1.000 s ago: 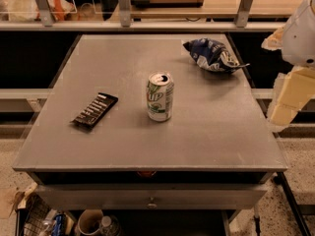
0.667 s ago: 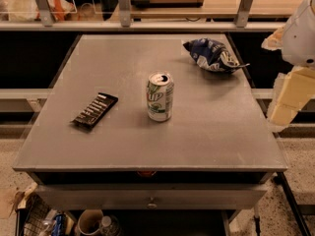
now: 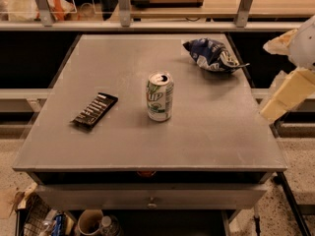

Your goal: Knock 7up can over

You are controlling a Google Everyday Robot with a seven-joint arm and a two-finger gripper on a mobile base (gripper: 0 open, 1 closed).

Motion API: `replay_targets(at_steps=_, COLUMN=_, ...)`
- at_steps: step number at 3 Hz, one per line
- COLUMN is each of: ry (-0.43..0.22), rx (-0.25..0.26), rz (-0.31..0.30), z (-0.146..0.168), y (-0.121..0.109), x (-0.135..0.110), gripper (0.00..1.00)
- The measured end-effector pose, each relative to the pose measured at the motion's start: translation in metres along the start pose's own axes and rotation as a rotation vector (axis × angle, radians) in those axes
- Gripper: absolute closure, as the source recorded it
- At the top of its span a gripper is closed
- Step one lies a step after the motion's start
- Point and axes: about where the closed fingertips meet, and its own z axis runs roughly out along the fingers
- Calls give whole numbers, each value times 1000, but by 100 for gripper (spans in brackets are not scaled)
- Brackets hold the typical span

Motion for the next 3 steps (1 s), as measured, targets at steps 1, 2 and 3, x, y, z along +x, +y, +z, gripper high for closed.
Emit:
replay_targets(at_steps=1, ry=-203, rx=1, rz=66, z=17, y=-5, x=-11, gripper=0)
replay_targets(at_steps=2, ry=-350, rx=1, rz=94, z=28, y=-5, x=-23, gripper=0)
replay_targets(at_steps=3, ry=-407, rx=2, rz=96, z=43, y=-2, x=-28, gripper=0)
